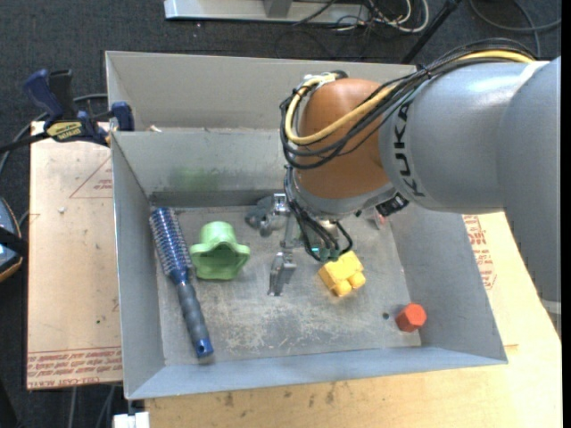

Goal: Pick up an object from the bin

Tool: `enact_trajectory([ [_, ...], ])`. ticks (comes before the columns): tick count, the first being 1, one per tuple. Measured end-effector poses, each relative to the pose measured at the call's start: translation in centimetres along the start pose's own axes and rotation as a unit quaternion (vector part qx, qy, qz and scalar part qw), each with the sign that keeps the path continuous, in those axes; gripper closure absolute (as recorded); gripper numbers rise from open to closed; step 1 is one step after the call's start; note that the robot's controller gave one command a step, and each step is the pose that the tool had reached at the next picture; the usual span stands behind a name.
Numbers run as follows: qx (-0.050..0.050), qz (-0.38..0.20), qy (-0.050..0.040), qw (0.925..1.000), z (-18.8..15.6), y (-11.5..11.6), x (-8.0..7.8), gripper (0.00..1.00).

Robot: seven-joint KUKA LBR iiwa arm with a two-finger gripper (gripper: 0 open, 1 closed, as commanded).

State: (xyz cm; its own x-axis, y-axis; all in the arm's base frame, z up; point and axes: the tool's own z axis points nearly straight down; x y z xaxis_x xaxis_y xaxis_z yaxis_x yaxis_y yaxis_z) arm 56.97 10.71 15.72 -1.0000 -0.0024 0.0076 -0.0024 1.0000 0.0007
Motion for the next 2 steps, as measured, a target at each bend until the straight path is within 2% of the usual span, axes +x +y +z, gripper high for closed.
enact_trajectory([
  [1, 0.0, -0.079, -0.0069, 0.9968, 8.37, 6.08, -5.76, 0.0],
  [2, -0.001, -0.078, -0.0096, 0.9969, 7.95, 6.03, -5.92, 1.0],
])
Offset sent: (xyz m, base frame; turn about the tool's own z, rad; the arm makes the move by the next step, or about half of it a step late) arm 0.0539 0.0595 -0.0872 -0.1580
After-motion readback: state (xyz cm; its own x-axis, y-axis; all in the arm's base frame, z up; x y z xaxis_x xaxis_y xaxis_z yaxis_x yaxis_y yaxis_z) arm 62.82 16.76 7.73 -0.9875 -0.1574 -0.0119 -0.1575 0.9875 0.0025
